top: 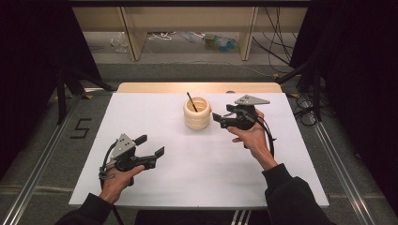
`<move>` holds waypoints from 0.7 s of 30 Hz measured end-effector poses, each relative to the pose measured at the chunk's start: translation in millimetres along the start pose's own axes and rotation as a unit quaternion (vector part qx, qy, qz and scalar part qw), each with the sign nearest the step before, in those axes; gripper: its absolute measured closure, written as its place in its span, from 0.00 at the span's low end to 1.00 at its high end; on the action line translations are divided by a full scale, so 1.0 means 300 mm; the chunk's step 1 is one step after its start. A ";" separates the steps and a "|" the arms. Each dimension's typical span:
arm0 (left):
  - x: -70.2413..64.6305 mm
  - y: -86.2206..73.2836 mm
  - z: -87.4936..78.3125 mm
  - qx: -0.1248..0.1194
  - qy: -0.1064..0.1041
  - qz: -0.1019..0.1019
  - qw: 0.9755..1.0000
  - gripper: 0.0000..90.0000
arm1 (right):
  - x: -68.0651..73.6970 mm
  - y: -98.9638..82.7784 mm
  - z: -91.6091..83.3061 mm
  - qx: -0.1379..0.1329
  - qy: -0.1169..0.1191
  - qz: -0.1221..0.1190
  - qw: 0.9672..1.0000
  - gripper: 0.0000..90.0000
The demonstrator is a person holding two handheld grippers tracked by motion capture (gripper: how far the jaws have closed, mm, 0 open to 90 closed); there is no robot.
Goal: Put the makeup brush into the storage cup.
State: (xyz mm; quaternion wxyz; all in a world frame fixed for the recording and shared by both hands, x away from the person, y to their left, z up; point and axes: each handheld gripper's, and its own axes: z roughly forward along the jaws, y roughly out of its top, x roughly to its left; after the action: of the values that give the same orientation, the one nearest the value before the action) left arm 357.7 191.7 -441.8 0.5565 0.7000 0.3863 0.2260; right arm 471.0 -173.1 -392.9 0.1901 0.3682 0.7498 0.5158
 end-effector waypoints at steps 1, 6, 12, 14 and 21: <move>0.000 0.000 0.000 0.000 0.000 0.000 1.000 0.18 | 0.001 -0.001 -0.003 0.000 -0.001 -0.005 1.000 0.33; -0.001 0.001 0.000 -0.001 -0.001 0.001 1.000 0.18 | 0.012 -0.004 -0.024 -0.001 0.001 -0.006 1.000 0.32; -0.002 0.001 0.000 -0.001 -0.001 0.001 1.000 0.18 | 0.016 -0.013 -0.055 -0.008 0.004 -0.009 1.000 0.31; -0.002 0.001 0.000 -0.002 -0.001 0.001 1.000 0.18 | 0.017 -0.021 -0.058 -0.007 0.002 -0.008 1.000 0.30; -0.002 0.001 0.000 -0.002 -0.001 0.000 1.000 0.18 | 0.024 -0.040 -0.069 0.000 0.002 -0.011 1.000 0.26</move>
State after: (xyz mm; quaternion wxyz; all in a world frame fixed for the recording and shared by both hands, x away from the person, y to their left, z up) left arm 357.5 191.1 -441.4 0.5580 0.6993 0.3851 0.2263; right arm 448.2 -183.2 -394.9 0.1941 0.3590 0.7541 0.5146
